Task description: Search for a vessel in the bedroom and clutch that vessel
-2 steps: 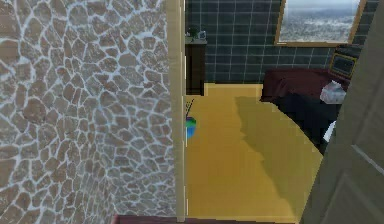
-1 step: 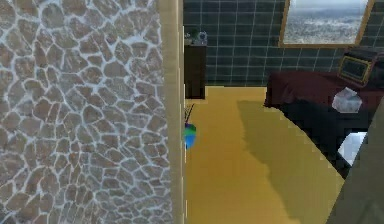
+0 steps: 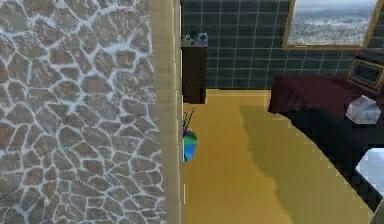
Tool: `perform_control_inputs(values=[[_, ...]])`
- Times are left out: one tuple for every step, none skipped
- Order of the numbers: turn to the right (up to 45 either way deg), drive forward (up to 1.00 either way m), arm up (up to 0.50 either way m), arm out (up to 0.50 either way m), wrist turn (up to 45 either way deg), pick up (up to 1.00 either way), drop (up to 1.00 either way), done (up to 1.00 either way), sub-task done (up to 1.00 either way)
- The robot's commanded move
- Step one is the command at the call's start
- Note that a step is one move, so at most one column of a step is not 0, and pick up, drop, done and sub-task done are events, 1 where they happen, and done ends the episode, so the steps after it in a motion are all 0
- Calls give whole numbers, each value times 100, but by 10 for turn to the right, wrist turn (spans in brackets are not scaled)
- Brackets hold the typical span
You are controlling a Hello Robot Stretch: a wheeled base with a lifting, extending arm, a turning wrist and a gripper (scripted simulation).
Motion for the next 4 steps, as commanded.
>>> perform_control_inputs(values=[[150, 0, 0, 0, 0, 0, 0, 0, 0], [0, 60, 0, 0, 0, 0, 0, 0, 0], [-30, 0, 0, 0, 0, 0, 0, 0, 0], [0, 100, 0, 0, 0, 0, 0, 0, 0]])
